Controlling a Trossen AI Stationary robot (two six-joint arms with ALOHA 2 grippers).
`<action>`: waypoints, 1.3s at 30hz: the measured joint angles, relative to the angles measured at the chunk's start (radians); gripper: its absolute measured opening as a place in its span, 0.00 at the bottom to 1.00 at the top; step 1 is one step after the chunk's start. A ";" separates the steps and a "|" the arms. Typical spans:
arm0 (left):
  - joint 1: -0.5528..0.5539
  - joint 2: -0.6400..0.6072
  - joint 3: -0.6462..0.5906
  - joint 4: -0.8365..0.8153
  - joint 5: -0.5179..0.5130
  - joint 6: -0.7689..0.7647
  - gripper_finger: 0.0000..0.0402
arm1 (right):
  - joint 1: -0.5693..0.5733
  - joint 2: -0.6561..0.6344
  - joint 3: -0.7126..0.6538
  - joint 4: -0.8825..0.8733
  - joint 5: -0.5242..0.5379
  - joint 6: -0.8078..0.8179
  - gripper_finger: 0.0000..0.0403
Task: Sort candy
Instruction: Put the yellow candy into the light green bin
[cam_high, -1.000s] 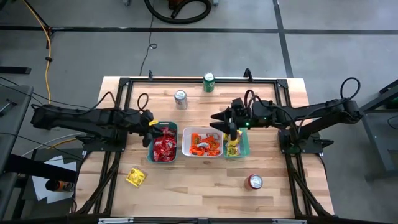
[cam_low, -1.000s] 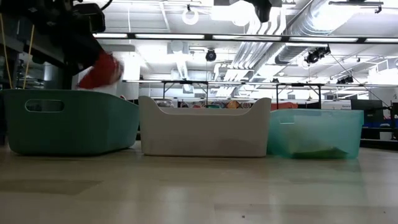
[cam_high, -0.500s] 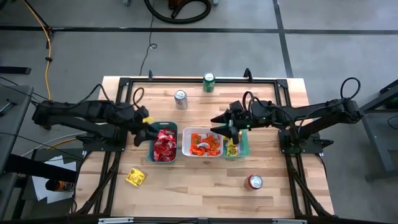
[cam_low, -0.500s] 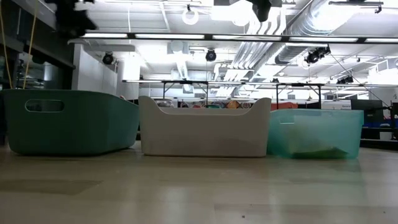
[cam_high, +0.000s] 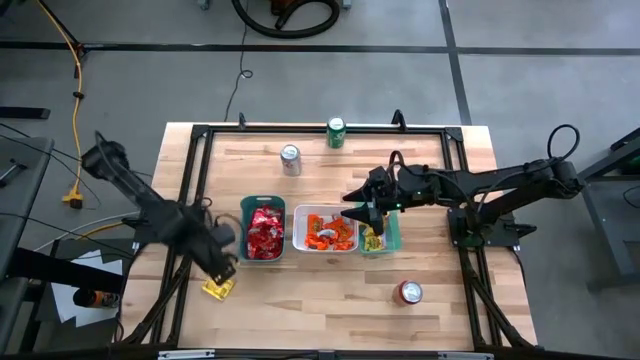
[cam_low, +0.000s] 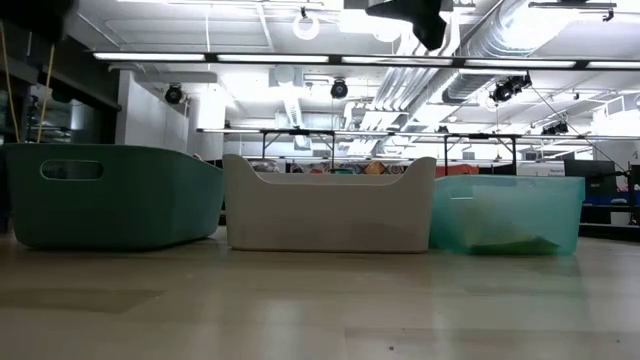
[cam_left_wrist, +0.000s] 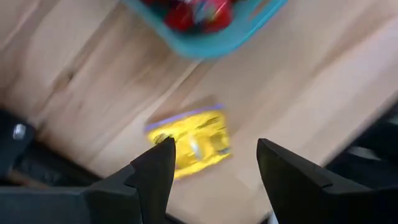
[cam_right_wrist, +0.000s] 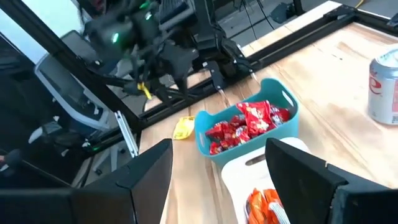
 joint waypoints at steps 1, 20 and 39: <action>-0.025 0.042 0.000 -0.002 -0.002 -0.033 0.53 | 0.000 0.000 0.000 -0.005 0.001 0.000 0.63; -0.132 0.434 -0.071 0.217 0.074 -0.334 0.52 | 0.000 0.000 0.000 -0.033 0.046 -0.026 0.63; -0.104 0.133 -0.051 0.246 0.044 -0.098 0.02 | 0.000 0.000 0.000 -0.036 0.046 0.010 0.63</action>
